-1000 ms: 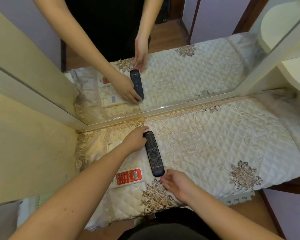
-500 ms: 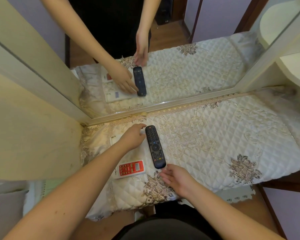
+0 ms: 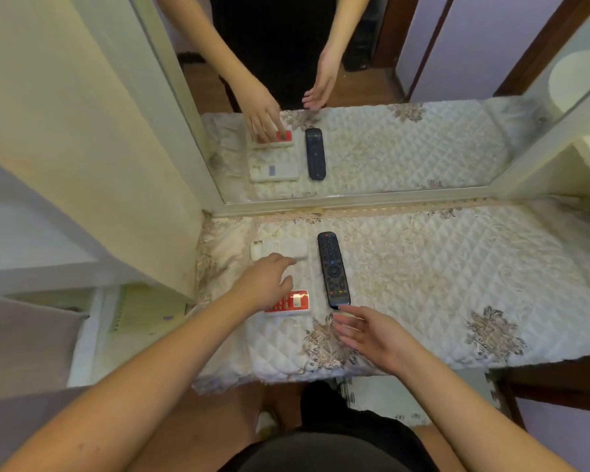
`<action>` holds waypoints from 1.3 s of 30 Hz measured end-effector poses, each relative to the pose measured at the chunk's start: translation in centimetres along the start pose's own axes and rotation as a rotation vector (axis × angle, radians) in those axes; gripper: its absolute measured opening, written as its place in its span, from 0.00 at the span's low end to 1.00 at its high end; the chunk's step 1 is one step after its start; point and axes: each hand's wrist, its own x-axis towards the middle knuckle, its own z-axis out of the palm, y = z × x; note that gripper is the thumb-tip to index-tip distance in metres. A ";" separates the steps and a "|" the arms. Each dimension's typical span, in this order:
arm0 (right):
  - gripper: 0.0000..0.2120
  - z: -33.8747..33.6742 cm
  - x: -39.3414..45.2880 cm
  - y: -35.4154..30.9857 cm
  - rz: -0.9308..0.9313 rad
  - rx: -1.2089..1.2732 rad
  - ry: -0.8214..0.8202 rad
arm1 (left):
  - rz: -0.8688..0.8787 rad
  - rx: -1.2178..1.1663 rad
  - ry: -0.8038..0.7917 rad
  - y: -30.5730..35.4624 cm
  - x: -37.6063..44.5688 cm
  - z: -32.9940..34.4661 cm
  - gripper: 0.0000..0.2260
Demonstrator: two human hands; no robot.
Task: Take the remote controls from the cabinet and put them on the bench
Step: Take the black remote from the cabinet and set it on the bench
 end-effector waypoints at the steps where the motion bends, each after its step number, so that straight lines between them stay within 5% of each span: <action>1: 0.12 0.6 -0.4 0.4 -0.015 -0.009 -0.009 | 0.013 0.000 0.017 -0.3 -0.9 0.1 0.21; 5: 0.12 3.8 -1.6 2.2 -0.124 -0.213 -0.010 | -0.004 0.129 0.068 -1.5 -5.0 0.1 0.23; 11: 0.18 6.2 -4.5 4.8 -0.550 -1.108 0.141 | -0.014 0.295 0.168 -2.6 -12.3 -0.3 0.22; 15: 0.20 5.5 -5.4 7.3 -0.832 -1.519 0.219 | 0.016 0.369 0.179 -3.0 -16.0 -0.5 0.32; 19: 0.21 4.6 -6.6 9.7 -0.983 -1.642 0.377 | 0.043 0.375 0.149 -3.0 -18.0 0.0 0.27; 22: 0.24 4.1 -7.6 11.2 -1.017 -1.692 0.464 | 0.087 0.391 0.137 -2.7 -18.7 0.4 0.32; 39: 0.29 -6.9 -14.6 17.5 -0.827 -1.680 0.706 | 0.369 0.451 0.112 10.2 -21.2 5.2 0.33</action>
